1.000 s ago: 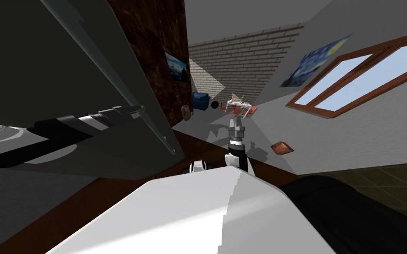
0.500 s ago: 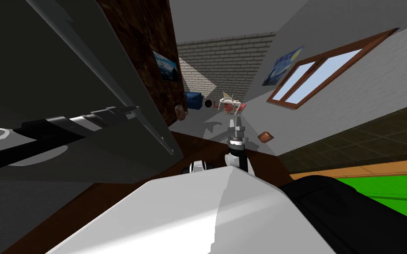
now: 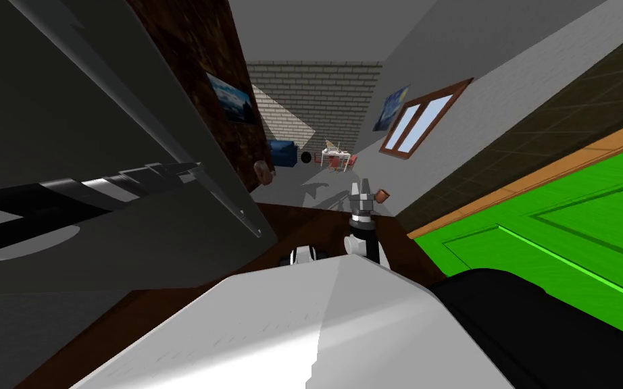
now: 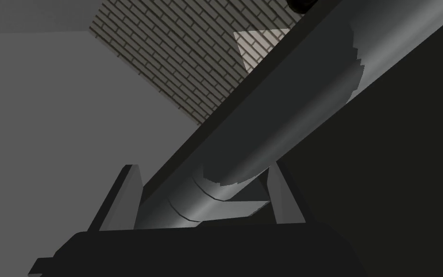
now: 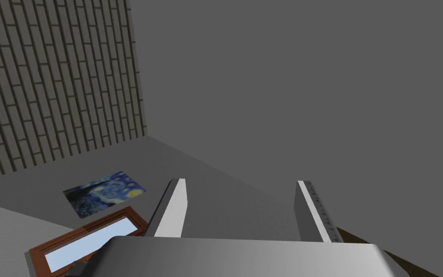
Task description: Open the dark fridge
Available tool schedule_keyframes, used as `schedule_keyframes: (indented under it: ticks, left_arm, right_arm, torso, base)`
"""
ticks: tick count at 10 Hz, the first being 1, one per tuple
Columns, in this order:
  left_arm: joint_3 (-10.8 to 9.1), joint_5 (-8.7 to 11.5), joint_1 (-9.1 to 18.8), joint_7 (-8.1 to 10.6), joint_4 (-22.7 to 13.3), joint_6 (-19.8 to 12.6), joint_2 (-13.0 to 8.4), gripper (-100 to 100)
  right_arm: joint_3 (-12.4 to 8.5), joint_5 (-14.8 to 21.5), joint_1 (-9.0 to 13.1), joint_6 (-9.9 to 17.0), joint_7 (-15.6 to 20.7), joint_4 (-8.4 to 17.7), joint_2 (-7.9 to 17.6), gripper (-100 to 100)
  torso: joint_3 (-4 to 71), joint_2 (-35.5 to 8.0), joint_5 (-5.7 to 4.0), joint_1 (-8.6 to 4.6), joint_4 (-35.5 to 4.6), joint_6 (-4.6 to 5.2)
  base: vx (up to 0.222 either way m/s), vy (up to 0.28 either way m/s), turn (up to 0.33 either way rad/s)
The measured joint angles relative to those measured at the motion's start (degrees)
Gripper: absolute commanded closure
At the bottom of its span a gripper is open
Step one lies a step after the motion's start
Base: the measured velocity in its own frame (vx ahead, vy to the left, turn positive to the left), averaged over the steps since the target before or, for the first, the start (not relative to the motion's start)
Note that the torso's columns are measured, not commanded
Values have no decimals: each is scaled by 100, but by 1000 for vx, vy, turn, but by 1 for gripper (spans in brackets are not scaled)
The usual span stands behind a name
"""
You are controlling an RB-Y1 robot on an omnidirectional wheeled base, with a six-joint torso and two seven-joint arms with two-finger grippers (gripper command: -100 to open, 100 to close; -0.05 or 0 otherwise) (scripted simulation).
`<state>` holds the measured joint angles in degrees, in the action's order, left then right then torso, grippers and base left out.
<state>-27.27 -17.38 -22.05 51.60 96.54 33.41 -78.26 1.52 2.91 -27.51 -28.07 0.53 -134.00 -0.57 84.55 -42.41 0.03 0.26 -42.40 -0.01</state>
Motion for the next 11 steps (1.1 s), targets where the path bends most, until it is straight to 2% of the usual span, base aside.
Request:
schedule_keyframes:
  ticks: [1,2,3,6,7,8,9,11]
  left_arm:
    - [1,4,19,-13,-144,103,1,100]
    - [44,4,60,-37,-237,171,8,100]
    - [12,19,85,-42,-436,271,-19,100]
    - [-14,28,152,-102,-858,500,4,100]
    - [-124,30,92,-110,-989,590,11,100]
    - [-110,37,143,-129,-1177,691,-6,100]
    - [-168,29,60,-145,-1295,813,43,-100]
    - [-285,53,-10,79,-1236,815,-166,-100]
  right_arm:
    - [0,0,-2,0,0,0,0,0]
    - [0,0,-4,-1,0,-1,-1,0]
    - [0,0,-1,0,0,0,0,0]
    - [-1,0,-2,0,0,0,0,0]
    - [0,0,-1,0,0,0,-1,0]
    - [0,0,-1,0,0,0,0,0]
    - [-1,0,-4,0,0,0,0,0]
    - [-2,0,-7,-1,0,-2,1,0]
  torso:
    - [0,7,5,6,-5,-30]
    - [9,19,7,20,-6,-52]
    - [-6,-12,9,24,-7,-10]
    - [-7,-3,8,4,-1,-23]
    - [-11,-10,8,-24,5,-3]
    - [-10,-14,0,-19,2,-11]
    - [33,58,-12,-31,9,1]
    - [31,47,-21,-24,6,2]
  base:
    - [-128,0,-34]
    - [-227,26,-368]
    - [-239,8,-225]
    - [-230,-18,-283]
    - [-298,-29,-216]
    - [-31,-65,-222]
    - [15,-19,37]
    - [21,10,117]
